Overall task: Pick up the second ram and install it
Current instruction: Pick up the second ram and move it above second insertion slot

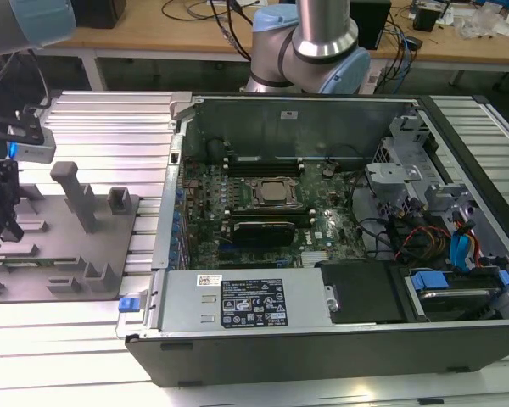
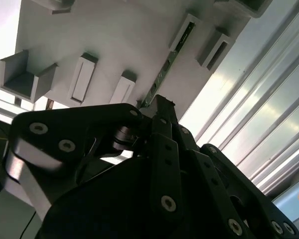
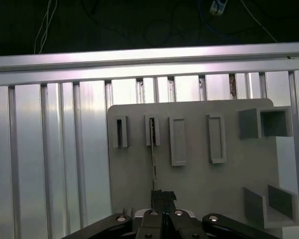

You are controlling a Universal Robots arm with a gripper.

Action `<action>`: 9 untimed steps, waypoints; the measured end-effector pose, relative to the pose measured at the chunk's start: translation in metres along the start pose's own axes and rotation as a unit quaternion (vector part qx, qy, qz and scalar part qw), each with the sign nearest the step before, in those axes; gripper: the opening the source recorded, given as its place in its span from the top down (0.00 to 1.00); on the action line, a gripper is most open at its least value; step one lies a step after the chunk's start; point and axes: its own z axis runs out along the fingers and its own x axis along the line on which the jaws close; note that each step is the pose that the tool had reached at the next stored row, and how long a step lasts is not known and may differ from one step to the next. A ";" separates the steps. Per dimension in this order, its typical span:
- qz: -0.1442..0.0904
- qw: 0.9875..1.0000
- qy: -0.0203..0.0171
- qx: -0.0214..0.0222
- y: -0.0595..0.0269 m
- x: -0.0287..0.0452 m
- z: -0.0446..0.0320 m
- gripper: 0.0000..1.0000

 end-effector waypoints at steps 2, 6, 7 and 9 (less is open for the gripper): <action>0.000 1.000 0.000 0.000 0.0031 0.0004 0.0040 0.92; -0.001 1.000 0.000 0.000 0.0035 0.0012 0.0099 0.92; -0.001 1.000 0.000 0.000 0.0035 0.0012 0.0099 0.92; -0.001 1.000 0.000 0.000 0.0034 0.0014 0.0105 0.92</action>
